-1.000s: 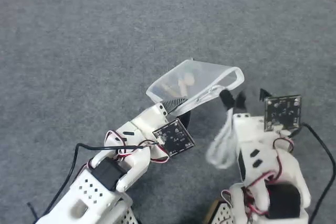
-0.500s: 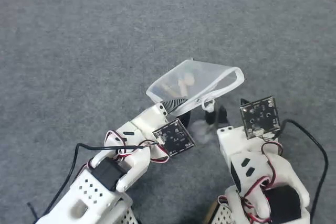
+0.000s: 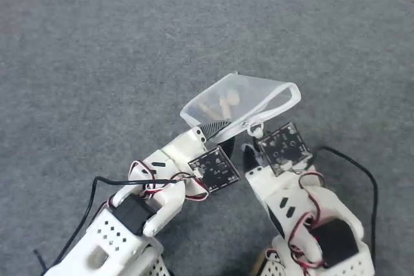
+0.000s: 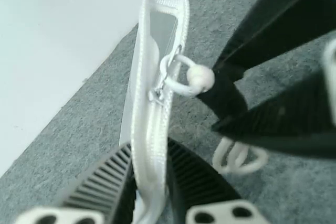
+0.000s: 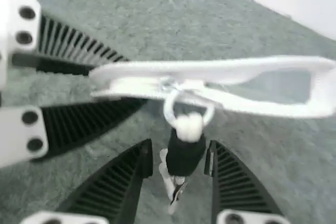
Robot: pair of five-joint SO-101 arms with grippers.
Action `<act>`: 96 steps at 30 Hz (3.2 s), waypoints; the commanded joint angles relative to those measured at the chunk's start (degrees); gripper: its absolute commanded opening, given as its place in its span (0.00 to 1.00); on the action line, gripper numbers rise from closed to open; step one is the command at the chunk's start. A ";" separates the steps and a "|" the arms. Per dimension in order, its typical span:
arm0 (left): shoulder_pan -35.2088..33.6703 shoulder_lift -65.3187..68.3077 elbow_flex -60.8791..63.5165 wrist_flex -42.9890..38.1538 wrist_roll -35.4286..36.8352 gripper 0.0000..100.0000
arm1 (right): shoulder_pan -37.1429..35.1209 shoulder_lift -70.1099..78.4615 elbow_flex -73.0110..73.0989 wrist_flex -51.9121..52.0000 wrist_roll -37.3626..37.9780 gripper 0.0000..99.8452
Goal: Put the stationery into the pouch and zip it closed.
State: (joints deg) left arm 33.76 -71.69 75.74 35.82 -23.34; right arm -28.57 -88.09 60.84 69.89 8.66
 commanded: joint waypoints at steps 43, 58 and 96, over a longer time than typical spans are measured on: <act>-0.79 -0.62 -0.04 -0.18 0.97 0.01 | 30.46 1.19 1.67 -23.60 -13.01 0.01; -0.79 -0.62 0.04 -0.18 0.97 0.01 | 31.52 7.96 1.23 -30.02 -13.19 0.01; -0.79 -0.62 0.04 -0.18 0.97 0.01 | 42.77 28.62 -11.69 -26.42 -14.33 0.01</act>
State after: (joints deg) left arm 33.85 -71.69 75.65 35.38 -23.34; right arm 11.08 -64.53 57.41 41.14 -4.18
